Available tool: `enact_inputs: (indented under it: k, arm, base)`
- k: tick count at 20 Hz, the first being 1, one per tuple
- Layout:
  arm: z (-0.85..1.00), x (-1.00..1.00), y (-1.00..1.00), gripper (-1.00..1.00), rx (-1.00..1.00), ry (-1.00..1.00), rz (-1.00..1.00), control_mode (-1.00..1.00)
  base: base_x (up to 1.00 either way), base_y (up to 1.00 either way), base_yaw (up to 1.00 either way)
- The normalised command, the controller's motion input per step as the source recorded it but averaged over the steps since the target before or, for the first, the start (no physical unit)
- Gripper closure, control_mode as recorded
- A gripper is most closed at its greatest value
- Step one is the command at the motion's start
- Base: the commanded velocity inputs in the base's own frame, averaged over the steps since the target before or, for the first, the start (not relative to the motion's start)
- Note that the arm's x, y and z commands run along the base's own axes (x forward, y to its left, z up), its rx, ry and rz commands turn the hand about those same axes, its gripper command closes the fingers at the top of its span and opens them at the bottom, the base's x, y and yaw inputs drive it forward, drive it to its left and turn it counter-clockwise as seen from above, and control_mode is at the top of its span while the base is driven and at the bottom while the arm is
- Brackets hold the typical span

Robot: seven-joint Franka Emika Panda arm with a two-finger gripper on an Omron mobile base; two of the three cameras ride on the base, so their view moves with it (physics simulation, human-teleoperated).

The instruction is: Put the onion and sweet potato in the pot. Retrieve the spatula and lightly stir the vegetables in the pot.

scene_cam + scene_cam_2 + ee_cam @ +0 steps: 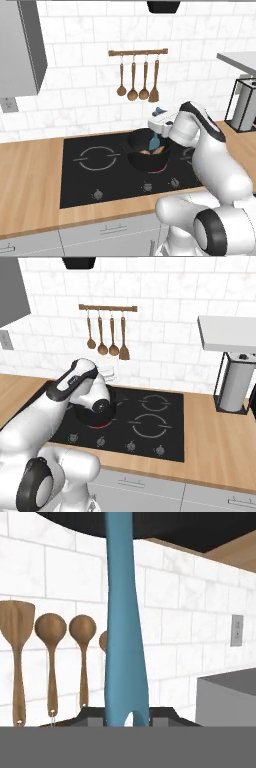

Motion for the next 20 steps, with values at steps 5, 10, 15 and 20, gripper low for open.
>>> enact_inputs:
  k: [5,10,15,20]
  arm:
    - [-0.82,0.36,0.0,1.0,0.0,0.08,0.0,-1.0]
    - [-0.2,-0.3,0.0,1.0,0.0,0.1,-0.01,-1.0]
    - [0.34,-0.49,0.0,1.0,0.19,0.15,-0.04,-1.0]
    - [0.37,0.16,0.0,1.0,0.19,0.26,-0.1,-1.0]
  base:
    - [0.0,0.0,0.0]
    - [0.0,0.0,0.0]
    - [0.0,0.0,0.0]
    - [0.0,0.0,0.0]
